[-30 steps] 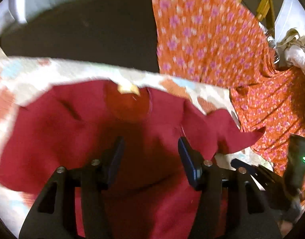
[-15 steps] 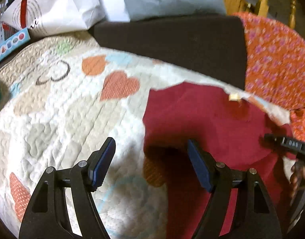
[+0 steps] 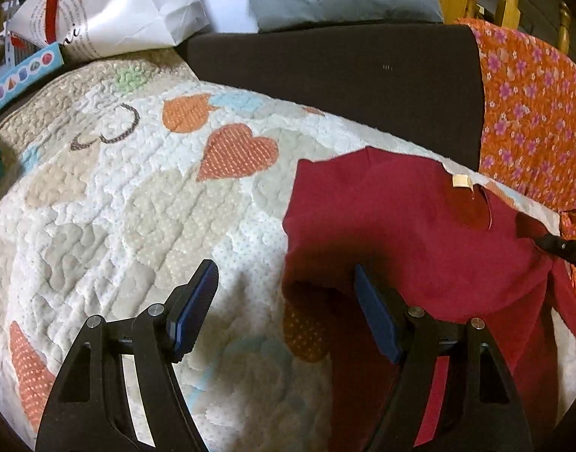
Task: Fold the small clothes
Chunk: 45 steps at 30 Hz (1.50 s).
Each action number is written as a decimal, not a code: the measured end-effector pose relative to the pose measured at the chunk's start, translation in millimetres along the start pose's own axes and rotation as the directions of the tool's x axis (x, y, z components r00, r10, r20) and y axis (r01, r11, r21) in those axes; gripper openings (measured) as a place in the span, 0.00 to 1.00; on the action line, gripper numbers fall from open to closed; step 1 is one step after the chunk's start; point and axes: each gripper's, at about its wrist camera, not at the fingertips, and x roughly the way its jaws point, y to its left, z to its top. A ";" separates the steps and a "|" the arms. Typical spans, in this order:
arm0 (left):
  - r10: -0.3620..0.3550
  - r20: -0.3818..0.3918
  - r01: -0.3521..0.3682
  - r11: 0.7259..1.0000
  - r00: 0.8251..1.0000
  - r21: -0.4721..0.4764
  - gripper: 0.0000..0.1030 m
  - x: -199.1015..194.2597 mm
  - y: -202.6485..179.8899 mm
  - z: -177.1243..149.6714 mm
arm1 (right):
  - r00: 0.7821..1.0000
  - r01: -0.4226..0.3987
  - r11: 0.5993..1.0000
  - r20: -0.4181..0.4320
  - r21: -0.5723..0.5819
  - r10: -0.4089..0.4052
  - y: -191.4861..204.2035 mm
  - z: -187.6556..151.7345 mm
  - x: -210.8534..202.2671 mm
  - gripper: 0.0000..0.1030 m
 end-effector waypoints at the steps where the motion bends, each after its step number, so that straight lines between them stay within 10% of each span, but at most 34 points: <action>1: 0.002 -0.002 -0.002 1.000 1.000 -0.001 0.72 0.5 -0.3 -0.2 | 1.000 0.010 1.000 -0.028 0.006 -0.010 -0.3 1.6 4.1 0.11; 4: 0.006 0.002 -0.006 1.000 1.000 0.007 0.72 0.7 -1.0 0.0 | 1.000 0.015 0.998 -0.004 0.068 -0.015 -11.1 2.8 -3.3 0.14; 8: 0.012 0.003 -0.012 1.000 1.000 0.011 0.72 2.5 -2.7 -0.3 | 0.999 0.021 0.999 0.045 0.050 -0.023 -6.2 12.9 -11.5 0.44; 16: 0.017 0.016 -0.017 0.999 1.000 0.031 0.72 3.5 -5.0 1.0 | 0.993 0.056 0.994 -0.100 -0.097 -0.066 14.7 19.2 43.6 0.44; 25: 0.007 0.021 -0.008 0.999 1.000 0.034 0.72 4.9 -7.3 3.0 | 0.989 0.108 0.954 -0.065 -0.278 -0.130 22.0 7.5 35.2 0.28; 29: 0.009 0.021 -0.010 0.999 1.000 0.034 0.72 5.1 -7.7 2.4 | 0.996 0.062 0.947 -0.048 -0.317 -0.081 33.5 21.3 34.2 0.46; 35: 0.003 0.015 -0.003 1.000 1.000 0.026 0.72 5.9 -6.0 2.7 | 0.969 0.039 0.878 -0.194 -0.478 -0.149 46.1 1.2 69.7 0.47; 41: -0.003 0.050 0.003 1.000 0.999 0.008 0.72 -1.4 -5.3 4.9 | 0.987 0.046 0.905 -0.122 -0.422 -0.107 29.2 -10.8 49.2 0.06; 45: -0.007 0.101 0.009 1.000 0.995 -0.019 0.72 -11.4 0.0 8.2 | 0.994 0.092 0.899 -0.018 -0.429 -0.110 37.5 0.2 23.7 0.04</action>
